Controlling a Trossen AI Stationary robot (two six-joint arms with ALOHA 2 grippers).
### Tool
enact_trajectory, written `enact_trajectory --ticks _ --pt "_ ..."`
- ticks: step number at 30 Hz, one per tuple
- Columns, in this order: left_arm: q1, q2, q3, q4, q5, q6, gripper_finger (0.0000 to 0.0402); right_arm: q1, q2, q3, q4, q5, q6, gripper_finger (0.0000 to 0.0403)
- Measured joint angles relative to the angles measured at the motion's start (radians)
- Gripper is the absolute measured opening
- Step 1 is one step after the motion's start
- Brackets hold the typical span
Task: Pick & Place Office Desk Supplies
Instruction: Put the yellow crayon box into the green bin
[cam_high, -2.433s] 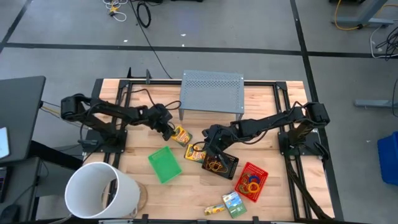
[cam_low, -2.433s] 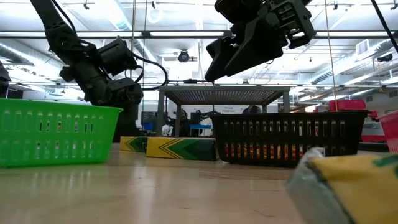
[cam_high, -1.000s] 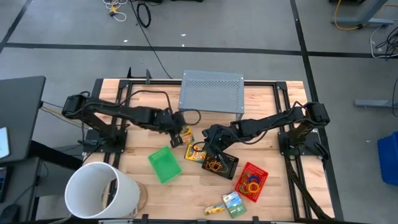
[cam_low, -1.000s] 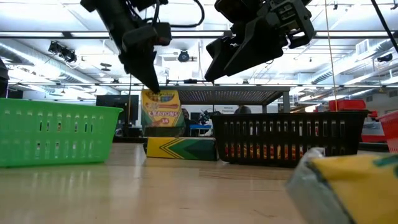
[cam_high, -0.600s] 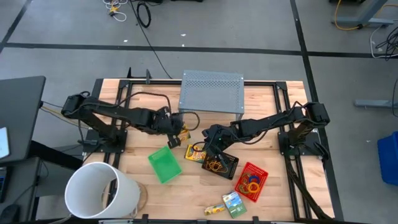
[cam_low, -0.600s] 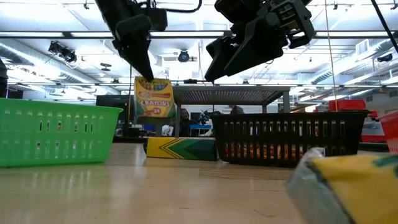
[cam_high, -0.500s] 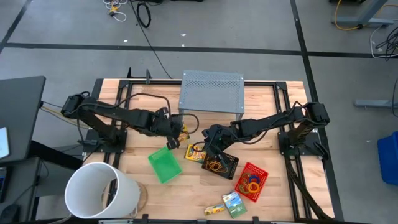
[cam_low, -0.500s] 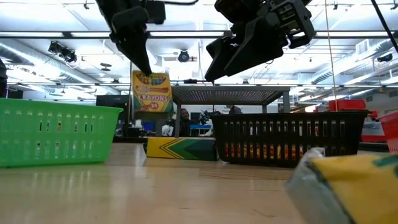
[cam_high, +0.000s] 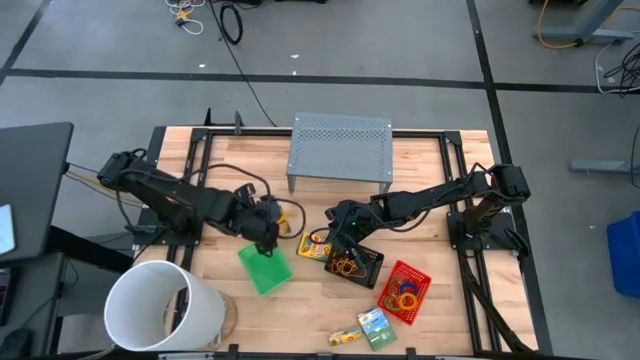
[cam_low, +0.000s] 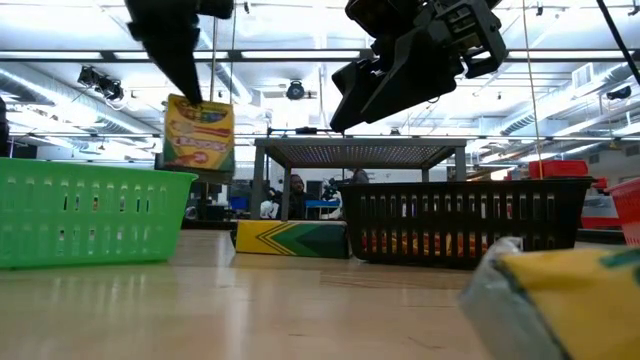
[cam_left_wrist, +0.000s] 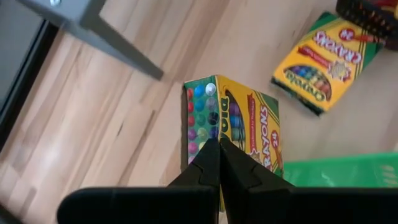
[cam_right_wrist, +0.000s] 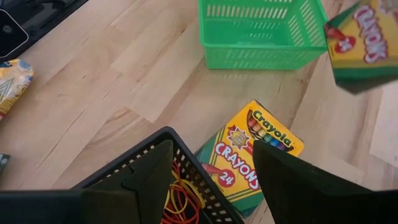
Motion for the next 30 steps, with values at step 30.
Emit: enact_trajectory --ticks 30 --pt "-0.183 0.089 0.131 -0.189 0.027 -0.222 0.0000 0.000 0.000 0.000 0.017 0.000 0.010 0.0231"
